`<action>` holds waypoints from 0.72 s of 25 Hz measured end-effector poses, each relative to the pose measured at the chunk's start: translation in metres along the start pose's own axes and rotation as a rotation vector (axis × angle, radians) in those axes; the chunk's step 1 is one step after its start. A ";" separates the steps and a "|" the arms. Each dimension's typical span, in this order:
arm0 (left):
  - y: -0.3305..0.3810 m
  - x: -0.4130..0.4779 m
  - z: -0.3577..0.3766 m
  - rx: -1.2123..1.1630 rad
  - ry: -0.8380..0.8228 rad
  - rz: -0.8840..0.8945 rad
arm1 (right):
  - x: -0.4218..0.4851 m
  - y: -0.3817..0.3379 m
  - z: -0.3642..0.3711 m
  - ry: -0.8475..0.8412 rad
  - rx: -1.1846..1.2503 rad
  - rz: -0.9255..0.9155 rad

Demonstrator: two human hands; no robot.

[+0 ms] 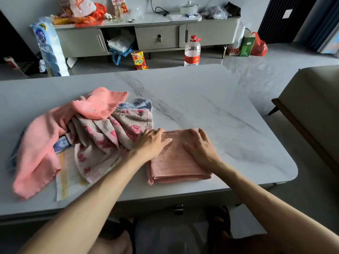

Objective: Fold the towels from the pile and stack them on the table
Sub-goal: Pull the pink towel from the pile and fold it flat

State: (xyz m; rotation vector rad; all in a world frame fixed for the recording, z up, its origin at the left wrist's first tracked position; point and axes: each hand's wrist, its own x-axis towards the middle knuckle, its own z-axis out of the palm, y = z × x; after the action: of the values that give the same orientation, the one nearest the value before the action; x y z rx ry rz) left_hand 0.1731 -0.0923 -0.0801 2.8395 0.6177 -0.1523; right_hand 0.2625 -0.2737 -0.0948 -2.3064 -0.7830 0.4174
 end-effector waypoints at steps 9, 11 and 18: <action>0.006 0.036 -0.067 -0.400 -0.372 0.074 | 0.031 0.004 -0.065 -0.263 0.542 0.247; 0.013 0.030 -0.094 -0.479 -0.190 0.119 | 0.029 -0.010 -0.092 -0.207 0.661 0.101; 0.059 -0.048 -0.088 -0.071 0.404 0.506 | -0.031 0.013 -0.117 0.362 -0.093 -0.539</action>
State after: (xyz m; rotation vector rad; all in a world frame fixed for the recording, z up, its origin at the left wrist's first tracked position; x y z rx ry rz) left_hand 0.1592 -0.1418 0.0243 2.8643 -0.0478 0.5258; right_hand 0.2998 -0.3583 -0.0152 -2.0517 -1.1961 -0.2733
